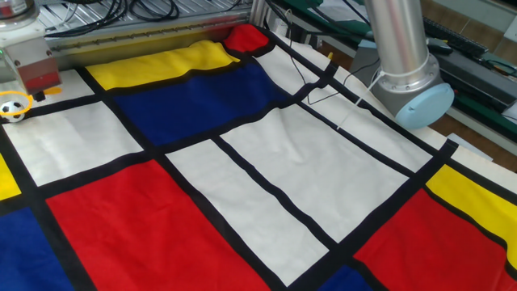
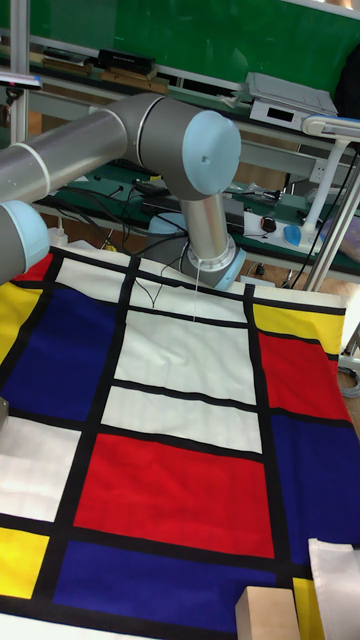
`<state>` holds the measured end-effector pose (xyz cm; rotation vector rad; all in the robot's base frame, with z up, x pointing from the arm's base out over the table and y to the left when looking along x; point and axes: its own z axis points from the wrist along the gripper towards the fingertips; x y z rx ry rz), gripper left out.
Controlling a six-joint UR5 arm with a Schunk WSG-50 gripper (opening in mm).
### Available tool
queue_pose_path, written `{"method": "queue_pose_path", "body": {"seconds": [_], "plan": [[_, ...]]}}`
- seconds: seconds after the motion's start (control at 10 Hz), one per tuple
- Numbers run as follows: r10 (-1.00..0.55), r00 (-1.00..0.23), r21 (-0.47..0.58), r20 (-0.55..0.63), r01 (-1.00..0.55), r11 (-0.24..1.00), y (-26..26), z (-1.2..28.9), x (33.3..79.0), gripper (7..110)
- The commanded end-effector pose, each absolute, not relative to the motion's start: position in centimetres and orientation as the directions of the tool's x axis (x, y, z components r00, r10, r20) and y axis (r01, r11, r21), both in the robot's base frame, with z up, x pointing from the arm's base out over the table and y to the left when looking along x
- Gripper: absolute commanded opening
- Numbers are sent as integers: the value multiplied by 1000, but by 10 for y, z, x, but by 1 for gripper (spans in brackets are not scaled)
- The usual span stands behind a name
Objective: Remove the bubble ring from the ball
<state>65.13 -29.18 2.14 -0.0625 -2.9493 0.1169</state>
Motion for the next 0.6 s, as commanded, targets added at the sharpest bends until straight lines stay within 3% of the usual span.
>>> {"method": "queue_pose_path", "body": {"seconds": [0.0, 0.5], "plan": [[57, -980, -78, 193, 43, 996, -291, 30, 651, 7], [79, -973, -85, 215, 62, 994, -284, 54, 650, 7]]}}
